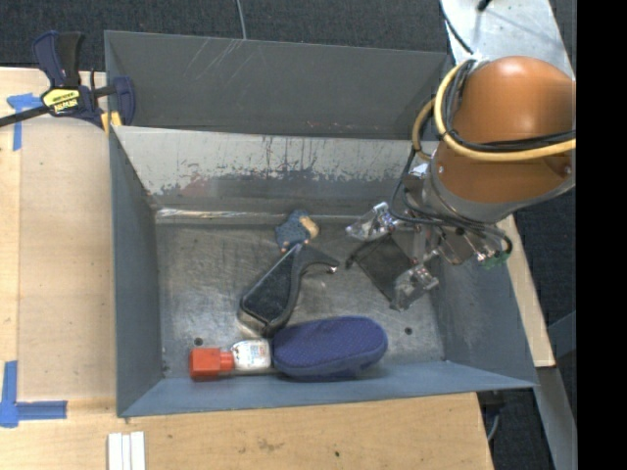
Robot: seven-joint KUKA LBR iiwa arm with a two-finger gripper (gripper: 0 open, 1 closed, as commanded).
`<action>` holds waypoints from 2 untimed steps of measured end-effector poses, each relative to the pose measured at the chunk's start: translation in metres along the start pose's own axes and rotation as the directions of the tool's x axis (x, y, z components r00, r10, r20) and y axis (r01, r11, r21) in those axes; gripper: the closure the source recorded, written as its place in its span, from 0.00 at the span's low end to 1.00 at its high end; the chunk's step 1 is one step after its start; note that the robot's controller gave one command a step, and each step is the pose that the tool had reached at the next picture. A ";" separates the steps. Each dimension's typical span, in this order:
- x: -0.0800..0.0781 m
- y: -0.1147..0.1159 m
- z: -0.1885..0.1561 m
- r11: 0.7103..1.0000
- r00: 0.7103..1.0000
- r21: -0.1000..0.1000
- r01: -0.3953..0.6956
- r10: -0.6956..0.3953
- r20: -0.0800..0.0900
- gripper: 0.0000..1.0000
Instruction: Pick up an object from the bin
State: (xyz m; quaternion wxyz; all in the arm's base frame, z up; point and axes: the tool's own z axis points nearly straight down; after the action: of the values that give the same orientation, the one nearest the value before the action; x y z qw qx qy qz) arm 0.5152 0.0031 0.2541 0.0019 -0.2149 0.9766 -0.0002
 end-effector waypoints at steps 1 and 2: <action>-0.033 0.055 0.095 1.000 1.000 -0.005 -0.007 0.007 -0.006 0.00; -0.087 0.084 0.156 0.998 0.998 0.002 0.070 -0.070 0.000 0.00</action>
Offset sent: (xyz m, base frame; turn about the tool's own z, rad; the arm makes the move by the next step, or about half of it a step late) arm 0.0081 0.0606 -0.0905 0.0122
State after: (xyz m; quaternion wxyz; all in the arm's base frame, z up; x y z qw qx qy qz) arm 0.5591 0.1154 0.0988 0.0019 -0.2491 0.9685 -0.0013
